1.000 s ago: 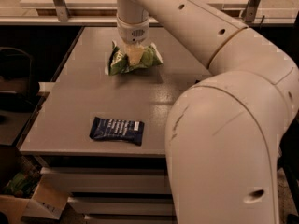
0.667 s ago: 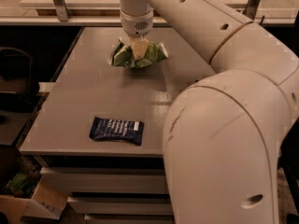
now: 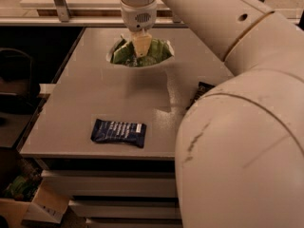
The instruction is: Move green jalapeno chip bag near rxbar blueberry
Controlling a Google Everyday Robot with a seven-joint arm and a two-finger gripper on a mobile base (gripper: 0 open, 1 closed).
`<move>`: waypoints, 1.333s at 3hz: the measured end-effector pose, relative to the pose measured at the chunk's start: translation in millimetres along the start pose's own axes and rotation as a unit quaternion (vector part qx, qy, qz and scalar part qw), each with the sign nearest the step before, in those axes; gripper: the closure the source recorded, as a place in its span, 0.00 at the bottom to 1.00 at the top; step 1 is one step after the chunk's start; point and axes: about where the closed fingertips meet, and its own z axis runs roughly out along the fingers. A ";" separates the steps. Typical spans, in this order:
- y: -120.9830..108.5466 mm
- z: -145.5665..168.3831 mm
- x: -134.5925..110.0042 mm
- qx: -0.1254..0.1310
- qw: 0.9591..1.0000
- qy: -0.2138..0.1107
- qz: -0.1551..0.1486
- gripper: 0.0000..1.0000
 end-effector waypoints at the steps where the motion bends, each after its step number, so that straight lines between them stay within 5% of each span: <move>1: 25.3 -12.6 -15.4 -0.006 1.000 -0.017 0.000 1.00; 4: 103.3 -14.7 -49.9 -0.057 0.996 -0.063 -0.002 1.00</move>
Offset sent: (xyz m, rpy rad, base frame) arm -0.1252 -0.0016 0.0060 0.0423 0.2031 0.0219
